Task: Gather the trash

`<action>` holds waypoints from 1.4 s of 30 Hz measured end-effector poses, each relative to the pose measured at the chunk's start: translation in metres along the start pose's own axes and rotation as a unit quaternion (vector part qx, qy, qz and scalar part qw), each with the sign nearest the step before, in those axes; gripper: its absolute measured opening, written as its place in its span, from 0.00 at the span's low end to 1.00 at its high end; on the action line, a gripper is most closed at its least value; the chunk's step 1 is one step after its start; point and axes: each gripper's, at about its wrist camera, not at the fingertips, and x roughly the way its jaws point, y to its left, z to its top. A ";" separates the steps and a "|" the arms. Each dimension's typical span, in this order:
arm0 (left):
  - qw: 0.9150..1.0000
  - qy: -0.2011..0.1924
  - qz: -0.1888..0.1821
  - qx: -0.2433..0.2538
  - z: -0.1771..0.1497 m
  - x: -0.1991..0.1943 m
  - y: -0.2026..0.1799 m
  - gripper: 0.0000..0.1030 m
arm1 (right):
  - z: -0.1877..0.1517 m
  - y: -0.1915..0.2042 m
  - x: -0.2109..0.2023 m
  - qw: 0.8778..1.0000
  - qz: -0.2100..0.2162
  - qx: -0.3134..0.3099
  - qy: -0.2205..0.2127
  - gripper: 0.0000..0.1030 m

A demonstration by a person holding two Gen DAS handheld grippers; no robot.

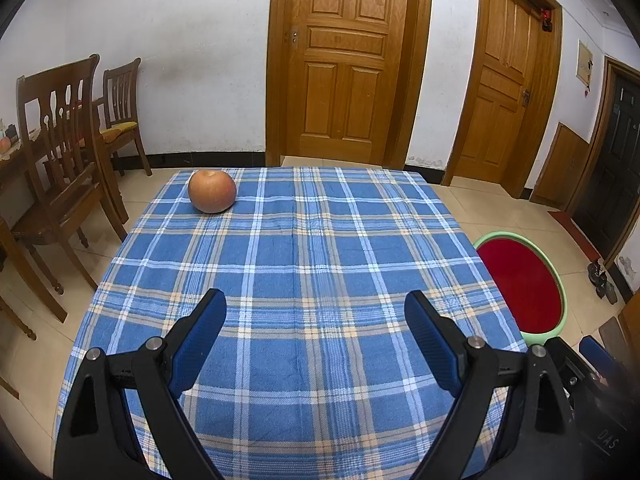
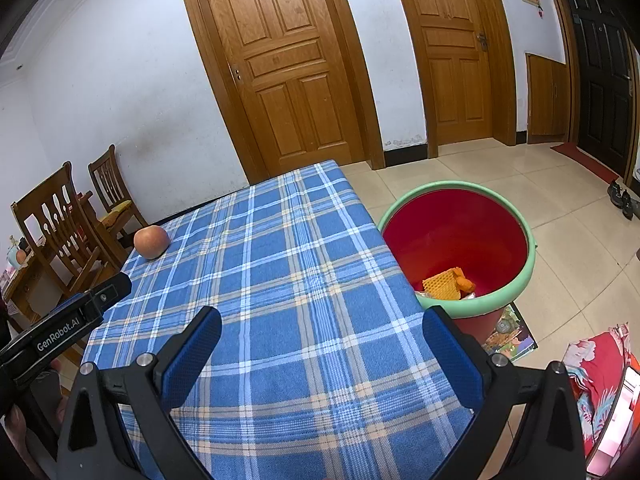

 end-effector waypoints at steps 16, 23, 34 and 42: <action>1.000 -0.002 -0.003 0.001 0.004 -0.001 -0.005 0.87 | 0.000 0.000 0.000 1.000 0.000 -0.001 -0.001 0.99; 1.000 -0.004 -0.008 0.003 0.007 -0.002 -0.007 0.87 | 0.001 0.000 -0.001 1.000 0.000 -0.001 -0.001 0.99; 1.000 -0.005 -0.008 0.003 0.007 -0.003 -0.007 0.87 | 0.001 0.000 -0.001 1.000 0.000 -0.001 -0.001 0.99; 1.000 -0.005 -0.010 0.003 0.005 -0.004 -0.007 0.87 | 0.000 0.000 -0.001 1.000 0.000 -0.001 -0.001 0.99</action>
